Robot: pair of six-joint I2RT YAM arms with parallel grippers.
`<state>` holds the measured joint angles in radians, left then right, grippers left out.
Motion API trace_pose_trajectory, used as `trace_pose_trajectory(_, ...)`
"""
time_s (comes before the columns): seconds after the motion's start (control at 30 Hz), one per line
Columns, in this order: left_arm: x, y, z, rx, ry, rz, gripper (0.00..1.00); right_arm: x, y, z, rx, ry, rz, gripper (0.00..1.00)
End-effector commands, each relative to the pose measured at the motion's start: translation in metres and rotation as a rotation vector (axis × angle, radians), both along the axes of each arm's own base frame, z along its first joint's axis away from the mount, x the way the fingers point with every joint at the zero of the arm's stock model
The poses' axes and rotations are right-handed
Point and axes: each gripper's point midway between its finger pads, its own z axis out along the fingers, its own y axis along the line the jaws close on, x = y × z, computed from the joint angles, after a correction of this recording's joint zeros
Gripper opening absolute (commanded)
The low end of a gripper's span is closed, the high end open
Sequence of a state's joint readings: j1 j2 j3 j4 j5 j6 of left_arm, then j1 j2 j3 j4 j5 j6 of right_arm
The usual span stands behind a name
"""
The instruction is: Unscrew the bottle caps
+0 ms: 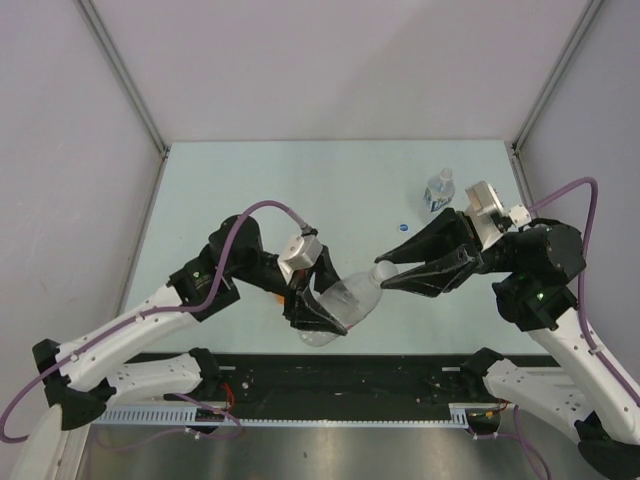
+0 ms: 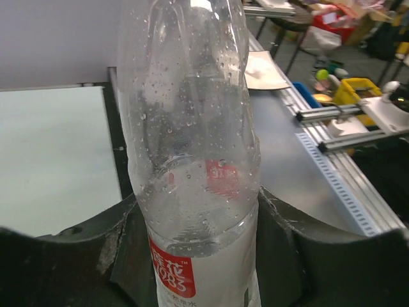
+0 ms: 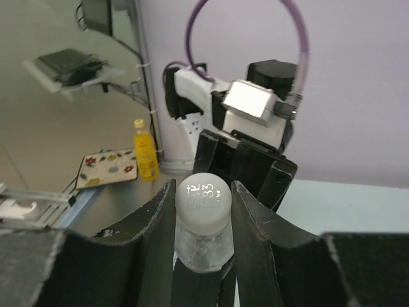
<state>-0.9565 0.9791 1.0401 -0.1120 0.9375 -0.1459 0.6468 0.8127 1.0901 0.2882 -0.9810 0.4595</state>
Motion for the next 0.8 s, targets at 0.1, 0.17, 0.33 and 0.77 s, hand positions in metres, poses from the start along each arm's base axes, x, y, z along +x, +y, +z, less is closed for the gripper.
trace_pose_trajectory(0.1,-0.04,0.018,0.051,-0.164,-0.072,-0.324,0.0,-0.044,-0.012,-0.017,-0.1,-0.106,0.238,0.0)
trace_pose_trajectory(0.17,-0.045,0.02,0.057,-0.182,-0.068,-0.362,0.0,-0.051,-0.014,-0.022,-0.118,-0.121,0.272,0.0)
trace_pose_trajectory(0.33,-0.046,0.017,0.058,-0.189,-0.012,-0.415,0.0,-0.06,-0.017,-0.028,-0.135,-0.156,0.32,0.0)
trace_pose_trajectory(0.77,-0.022,0.007,0.032,-0.101,-0.01,-0.356,0.0,-0.069,-0.023,-0.024,-0.122,-0.191,0.334,0.0)
